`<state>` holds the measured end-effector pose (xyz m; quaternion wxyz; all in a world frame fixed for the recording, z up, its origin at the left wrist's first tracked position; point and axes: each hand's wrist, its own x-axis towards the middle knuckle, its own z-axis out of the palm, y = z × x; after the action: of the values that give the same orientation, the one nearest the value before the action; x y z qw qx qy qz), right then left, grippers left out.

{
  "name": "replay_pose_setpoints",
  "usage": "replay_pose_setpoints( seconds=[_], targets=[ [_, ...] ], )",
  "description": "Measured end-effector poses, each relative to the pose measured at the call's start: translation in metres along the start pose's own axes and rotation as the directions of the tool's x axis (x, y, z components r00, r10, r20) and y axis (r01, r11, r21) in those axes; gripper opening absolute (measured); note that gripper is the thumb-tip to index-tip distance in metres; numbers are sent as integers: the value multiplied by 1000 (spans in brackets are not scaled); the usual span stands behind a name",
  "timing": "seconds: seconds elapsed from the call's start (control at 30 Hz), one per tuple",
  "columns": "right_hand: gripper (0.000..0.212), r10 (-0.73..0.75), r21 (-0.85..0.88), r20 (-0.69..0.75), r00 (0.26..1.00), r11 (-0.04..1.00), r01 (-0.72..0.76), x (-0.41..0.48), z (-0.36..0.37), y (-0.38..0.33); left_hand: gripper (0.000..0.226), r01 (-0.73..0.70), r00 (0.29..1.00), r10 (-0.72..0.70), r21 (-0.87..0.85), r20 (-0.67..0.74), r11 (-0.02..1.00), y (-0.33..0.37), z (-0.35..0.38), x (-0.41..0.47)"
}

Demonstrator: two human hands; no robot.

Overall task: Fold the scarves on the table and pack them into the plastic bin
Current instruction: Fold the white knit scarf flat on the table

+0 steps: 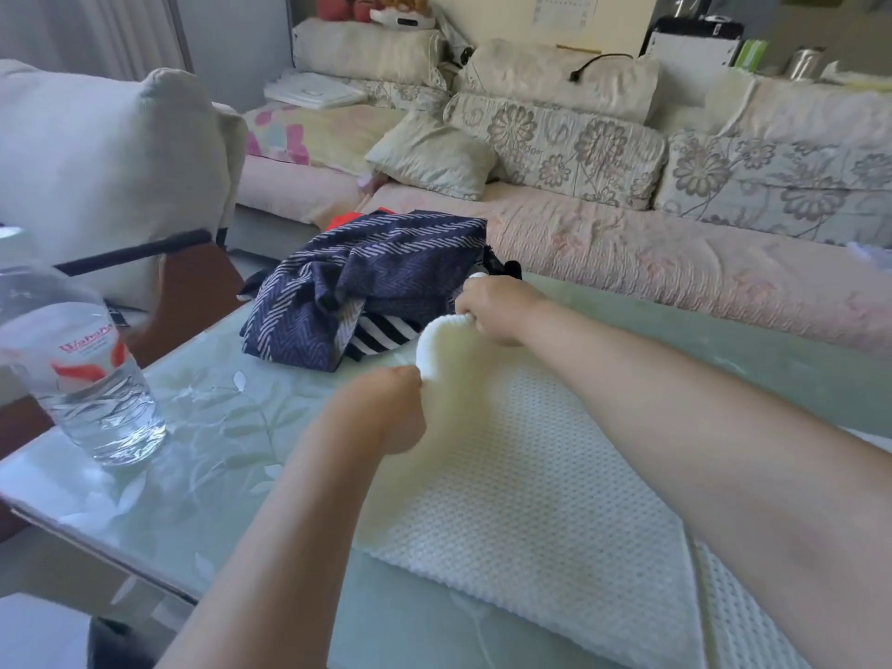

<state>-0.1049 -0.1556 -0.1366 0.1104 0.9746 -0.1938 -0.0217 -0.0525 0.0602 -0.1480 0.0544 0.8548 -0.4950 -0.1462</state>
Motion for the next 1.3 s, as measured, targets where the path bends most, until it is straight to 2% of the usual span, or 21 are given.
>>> replay_pose_setpoints(
  seconds=[0.07, 0.13, 0.33, 0.43, 0.67, 0.77, 0.87, 0.93, 0.97, 1.03, 1.07, 1.13, 1.2, 1.27, 1.3],
  targets=[
    [18, 45, 72, -39, 998, 997, -42, -27, -8, 23, 47, -44, 999, 45, -58, 17, 997, 15, -8, -8],
    [22, 84, 125, -86, 993, 989, -73, -61, -11, 50, 48, -101, 994, 106, -114, 38, 988, 34, -13, -17],
    [34, 237, 247, -146, 960, 949, -196, -179, -3, 124, 33, -341, 927, 369, -247, 73, 907, 121, -2, -37],
    [33, 292, 249, -131, 948, 935, -253, -244, 12, 157, 29, -401, 888, 451, -336, 84, 852, 179, 12, -47],
    [43, 442, 177, 22, 897, 881, -438, -343, 65, 210, 20, -348, 870, 478, -534, 121, 770, 280, 53, -55],
    [50, 479, 174, 12, 878, 863, -474, -363, 74, 233, 14, -348, 863, 496, -599, 95, 721, 315, 62, -56],
    [47, 513, 174, -34, 857, 848, -501, -380, 71, 251, 11, -319, 874, 484, -694, 49, 646, 348, 74, -57],
    [49, 544, 151, -9, 839, 830, -536, -391, 72, 261, 7, -294, 874, 484, -754, 36, 587, 368, 86, -60],
    [54, 550, 128, 46, 834, 825, -551, -396, 74, 264, 10, -255, 861, 504, -793, 74, 553, 376, 92, -62],
    [63, 545, 79, 196, 816, 820, -567, -407, 79, 264, 33, -136, 793, 561, -828, 238, 544, 388, 105, -65],
    [66, 541, 63, 252, 803, 819, -571, -412, 83, 261, 40, -133, 757, 580, -798, 300, 587, 390, 112, -66],
    [66, 547, 58, 239, 802, 816, -575, -421, 88, 253, 36, -314, 747, 609, -667, 266, 676, 388, 121, -66],
    [63, 572, 106, 164, 804, 800, -591, -427, 92, 243, 30, -524, 766, 638, -497, 81, 692, 379, 126, -61],
    [53, 614, 249, 182, 768, 727, -640, -432, 95, 233, 32, -672, 726, 682, -294, -85, 679, 365, 129, -54],
    [47, 629, 313, 195, 752, 687, -656, -434, 95, 227, 37, -721, 692, 711, -160, -124, 674, 357, 131, -51]
  ],
)
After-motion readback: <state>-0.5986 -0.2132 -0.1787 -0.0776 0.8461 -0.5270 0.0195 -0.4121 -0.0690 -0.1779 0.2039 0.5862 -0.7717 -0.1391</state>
